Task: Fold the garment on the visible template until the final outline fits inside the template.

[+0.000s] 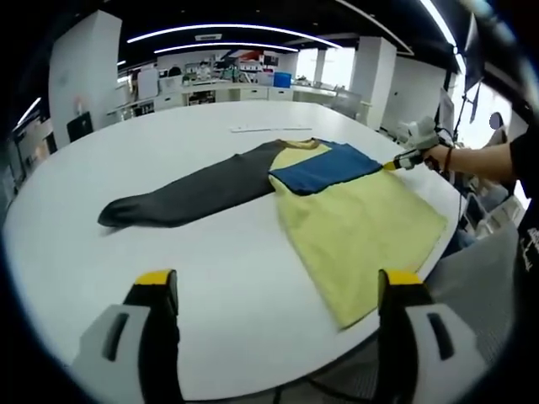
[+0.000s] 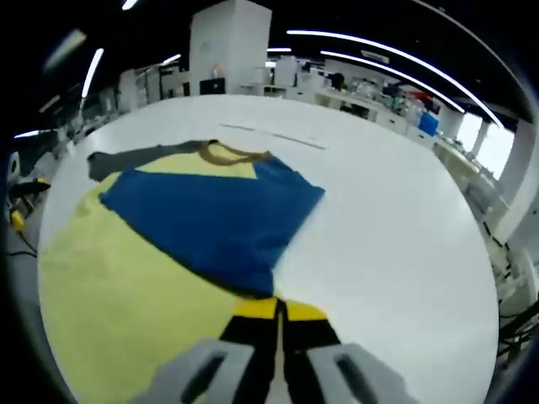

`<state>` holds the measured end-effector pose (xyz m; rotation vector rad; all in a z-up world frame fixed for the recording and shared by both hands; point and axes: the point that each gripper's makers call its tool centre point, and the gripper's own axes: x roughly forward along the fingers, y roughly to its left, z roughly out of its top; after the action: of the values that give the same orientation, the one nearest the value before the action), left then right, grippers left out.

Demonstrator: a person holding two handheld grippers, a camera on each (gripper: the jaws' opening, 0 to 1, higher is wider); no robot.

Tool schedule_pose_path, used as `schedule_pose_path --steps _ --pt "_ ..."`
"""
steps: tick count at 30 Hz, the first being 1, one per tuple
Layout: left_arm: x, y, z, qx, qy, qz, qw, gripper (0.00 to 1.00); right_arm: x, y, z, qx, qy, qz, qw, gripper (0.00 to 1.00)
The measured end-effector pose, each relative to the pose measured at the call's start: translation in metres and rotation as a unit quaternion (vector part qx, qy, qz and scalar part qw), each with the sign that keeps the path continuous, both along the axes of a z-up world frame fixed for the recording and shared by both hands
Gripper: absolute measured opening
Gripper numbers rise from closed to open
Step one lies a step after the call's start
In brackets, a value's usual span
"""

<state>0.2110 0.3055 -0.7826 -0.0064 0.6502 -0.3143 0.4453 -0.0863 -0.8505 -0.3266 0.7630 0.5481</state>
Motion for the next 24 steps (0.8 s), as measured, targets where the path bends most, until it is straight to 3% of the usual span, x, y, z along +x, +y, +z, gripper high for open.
schedule_pose_path --steps 7,9,16,18,22,24 --pt "0.004 0.012 0.004 -0.005 -0.005 0.016 0.9999 0.96 -0.004 -0.004 0.004 0.021 0.021 -0.039 0.9988 0.0" --pt "0.006 0.019 0.004 -0.008 -0.005 0.023 0.9997 0.95 -0.013 -0.002 0.005 0.022 0.024 -0.038 0.9987 0.0" --pt "0.016 0.038 0.007 -0.012 -0.012 0.044 0.9989 0.94 -0.013 -0.011 0.006 0.03 0.029 -0.041 0.9983 0.01" --pt "0.02 0.045 0.008 -0.014 -0.013 0.053 0.9984 0.92 -0.014 -0.009 0.013 0.048 0.022 -0.047 0.9975 0.13" --pt "0.03 0.062 0.008 -0.024 -0.019 0.085 0.996 0.91 -0.012 0.0 0.031 0.107 0.005 -0.053 0.9929 0.47" --pt "0.036 0.071 0.008 -0.029 -0.02 0.098 0.9946 0.91 -0.022 0.008 0.043 0.12 -0.002 -0.04 0.9919 0.55"
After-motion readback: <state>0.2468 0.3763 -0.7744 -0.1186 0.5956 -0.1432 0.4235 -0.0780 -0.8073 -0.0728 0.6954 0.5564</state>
